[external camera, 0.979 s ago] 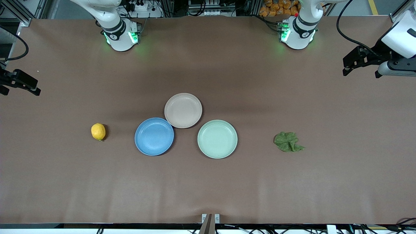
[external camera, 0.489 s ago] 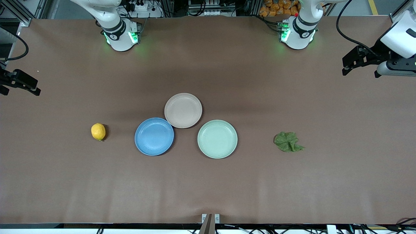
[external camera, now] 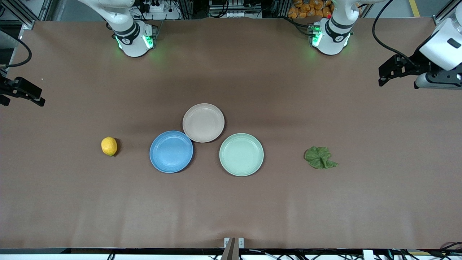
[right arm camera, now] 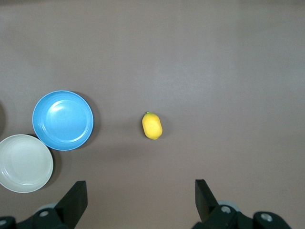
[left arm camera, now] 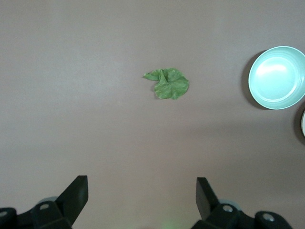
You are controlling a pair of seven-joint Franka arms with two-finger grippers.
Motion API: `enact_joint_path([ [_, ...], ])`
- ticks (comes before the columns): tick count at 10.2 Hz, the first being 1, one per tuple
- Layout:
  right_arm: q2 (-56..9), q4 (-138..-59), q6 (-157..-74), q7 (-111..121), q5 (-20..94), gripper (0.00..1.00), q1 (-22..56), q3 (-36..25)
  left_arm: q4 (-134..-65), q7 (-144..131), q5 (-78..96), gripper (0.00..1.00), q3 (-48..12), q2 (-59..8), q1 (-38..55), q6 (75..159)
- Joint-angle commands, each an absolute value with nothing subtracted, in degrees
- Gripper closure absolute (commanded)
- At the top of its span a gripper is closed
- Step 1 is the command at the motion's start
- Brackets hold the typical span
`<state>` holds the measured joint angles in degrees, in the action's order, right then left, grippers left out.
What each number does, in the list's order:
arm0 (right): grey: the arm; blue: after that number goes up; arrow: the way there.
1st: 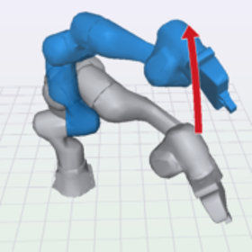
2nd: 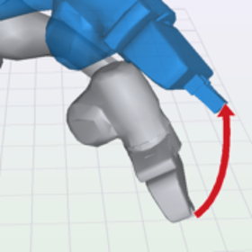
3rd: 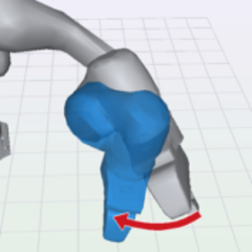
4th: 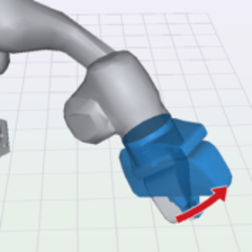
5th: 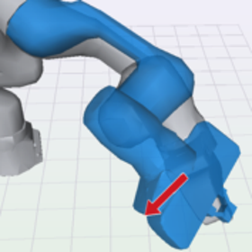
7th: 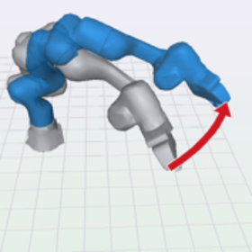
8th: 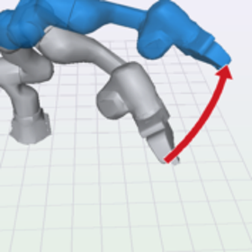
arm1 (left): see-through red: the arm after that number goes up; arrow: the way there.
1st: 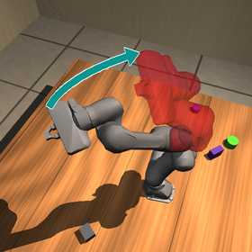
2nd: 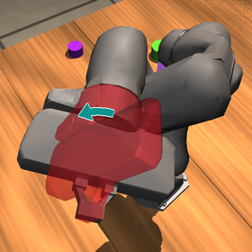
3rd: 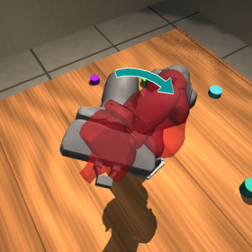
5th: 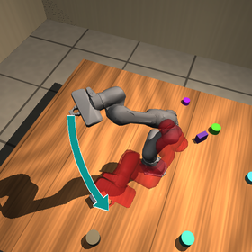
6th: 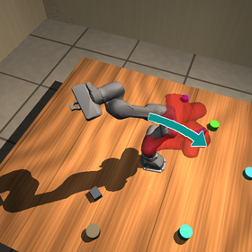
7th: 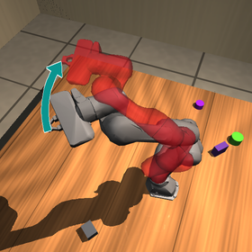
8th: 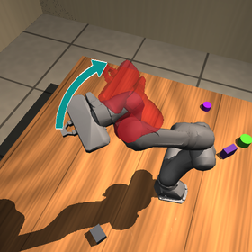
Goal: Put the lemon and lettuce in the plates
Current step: 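Move the right gripper toward the lemon while the left gripper reaches the lettuce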
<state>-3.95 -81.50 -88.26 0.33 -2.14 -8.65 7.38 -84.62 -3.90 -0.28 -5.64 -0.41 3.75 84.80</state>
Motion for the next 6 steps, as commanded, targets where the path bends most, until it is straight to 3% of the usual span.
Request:
enact_joint_path([
  [1,-5.0,-80.0,-87.3,-0.1,-1.4,0.0,-9.5,8.0,-83.9,-3.3,0.0,0.0,-5.5,-1.4,3.3,83.9],
  [6,-7.3,-80.1,-87.3,0.0,-1.4,0.0,-9.6,8.0,-83.9,-3.3,0.2,0.0,-5.5,-4.8,3.2,84.1],
])
